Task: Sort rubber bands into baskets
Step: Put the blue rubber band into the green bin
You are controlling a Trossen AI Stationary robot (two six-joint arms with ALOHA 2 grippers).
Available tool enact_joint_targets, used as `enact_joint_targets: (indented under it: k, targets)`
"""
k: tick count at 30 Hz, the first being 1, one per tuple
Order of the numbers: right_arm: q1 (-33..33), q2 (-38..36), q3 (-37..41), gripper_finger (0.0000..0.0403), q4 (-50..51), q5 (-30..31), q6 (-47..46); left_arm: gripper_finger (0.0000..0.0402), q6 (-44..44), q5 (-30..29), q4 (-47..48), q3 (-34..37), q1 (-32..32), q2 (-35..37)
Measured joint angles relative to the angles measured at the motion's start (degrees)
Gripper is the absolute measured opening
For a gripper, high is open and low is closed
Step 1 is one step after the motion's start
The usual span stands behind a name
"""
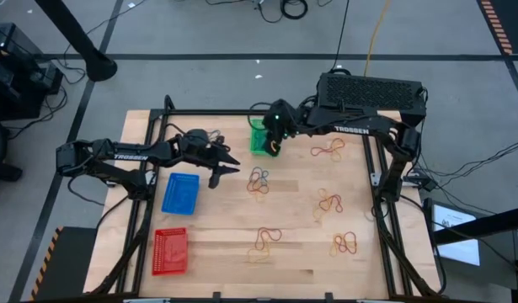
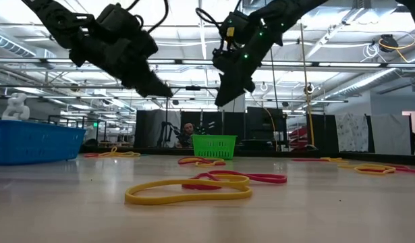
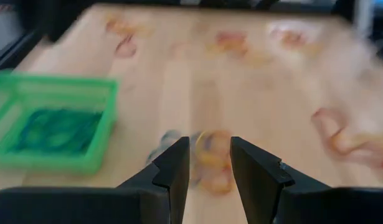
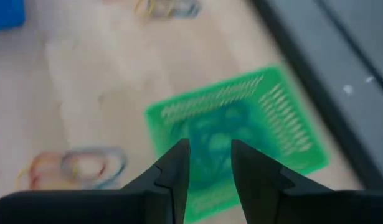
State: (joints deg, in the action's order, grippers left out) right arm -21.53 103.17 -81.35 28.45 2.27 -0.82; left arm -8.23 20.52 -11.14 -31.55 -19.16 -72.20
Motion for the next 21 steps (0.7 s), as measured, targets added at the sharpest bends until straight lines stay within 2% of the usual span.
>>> enact_joint_targets:
  k: [5, 7, 10, 14, 18, 21]
  targets:
    - [4.6, 0.2, 0.3, 0.011, 4.3, -7.1, 0.0, 0.0123, -3.0, -10.2, 8.4, 0.0, -1.7, 0.1]
    - [6.9, 0.9, 1.5, 0.011, 4.3, -8.1, 1.3, 0.0123, -3.1, -14.0, 9.8, 0.0, -2.6, 0.1]
    - [9.9, 1.6, 3.6, 0.011, 3.1, -8.4, 5.1, 0.0123, -2.7, -16.6, 10.5, 0.0, -3.6, 0.1]
    - [12.1, 1.7, 8.0, 0.011, -5.0, -8.2, 8.4, 0.0123, -2.1, -19.6, 10.5, 0.0, -4.5, 0.0]
    - [12.7, 1.7, 12.2, 0.0109, -18.7, -8.2, 6.5, 0.0123, -0.3, -26.5, 10.4, 0.0, -5.5, -0.4]
    - [12.6, 1.7, 14.3, 0.0109, -24.0, -8.2, 5.5, 0.0123, 2.9, -31.1, 10.4, 0.0, -6.6, -1.2]
